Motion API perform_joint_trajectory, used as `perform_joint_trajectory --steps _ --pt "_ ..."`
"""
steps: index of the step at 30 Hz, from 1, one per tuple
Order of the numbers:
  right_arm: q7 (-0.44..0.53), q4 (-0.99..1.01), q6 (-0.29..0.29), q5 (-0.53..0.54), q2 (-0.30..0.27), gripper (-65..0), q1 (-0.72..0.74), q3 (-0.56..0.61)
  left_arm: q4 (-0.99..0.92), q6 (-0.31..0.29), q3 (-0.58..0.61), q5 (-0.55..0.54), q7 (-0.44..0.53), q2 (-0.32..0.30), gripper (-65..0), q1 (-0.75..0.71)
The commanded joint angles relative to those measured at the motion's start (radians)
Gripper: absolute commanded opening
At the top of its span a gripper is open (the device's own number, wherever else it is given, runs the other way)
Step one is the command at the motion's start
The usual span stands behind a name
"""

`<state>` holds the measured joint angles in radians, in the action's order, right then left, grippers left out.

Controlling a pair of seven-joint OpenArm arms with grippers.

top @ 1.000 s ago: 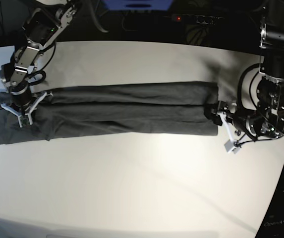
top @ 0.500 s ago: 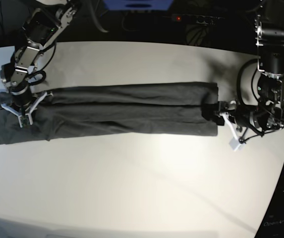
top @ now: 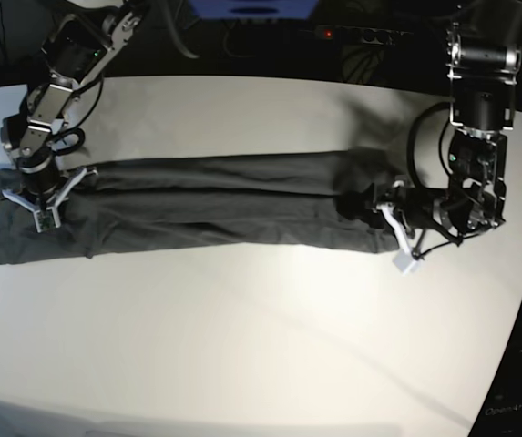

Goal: Fold the T-shirt properly
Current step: 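Lift the strip end with the left gripper toward the right gripper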

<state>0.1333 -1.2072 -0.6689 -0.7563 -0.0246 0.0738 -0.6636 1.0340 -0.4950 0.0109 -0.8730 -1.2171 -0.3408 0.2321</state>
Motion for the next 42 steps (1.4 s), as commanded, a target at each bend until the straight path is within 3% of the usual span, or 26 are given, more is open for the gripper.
perform_joint_trajectory --steps 1,4,10,12,24,32,42 --pt "-0.04 0.002 -0.029 -0.033 -0.001 -64.6 -0.004 0.002 -0.039 0.046 0.022 0.183 -0.109 -0.004 -27.2 -0.044" --pt "-0.04 0.002 -0.029 -0.033 -0.001 -64.6 -0.004 0.002 -0.039 0.048 0.022 0.179 -0.112 -0.011 -33.7 -0.044" --pt "-0.04 0.002 -0.029 -0.033 0.001 -64.6 -0.004 0.002 -0.039 0.052 -0.078 0.188 -0.122 -0.017 -64.3 -0.044" --pt "-0.04 0.002 -0.029 -0.033 0.001 -64.6 -0.004 0.002 -0.036 0.052 -0.088 0.186 -0.142 -0.027 -61.6 -0.044" --pt "-0.04 0.003 -0.029 -0.033 0.001 -64.6 -0.004 0.002 0.039 0.052 -0.202 0.176 -0.166 -0.017 -61.7 -0.035" --pt "-0.04 0.003 -0.029 -0.033 0.002 -64.6 -0.004 0.002 0.223 0.052 -0.205 0.176 -0.179 0.121 -61.7 -0.013" --pt "-0.039 0.003 -0.029 -0.033 0.002 -64.6 -0.004 0.002 0.245 0.052 -0.199 0.174 -0.179 0.222 -61.7 0.056"
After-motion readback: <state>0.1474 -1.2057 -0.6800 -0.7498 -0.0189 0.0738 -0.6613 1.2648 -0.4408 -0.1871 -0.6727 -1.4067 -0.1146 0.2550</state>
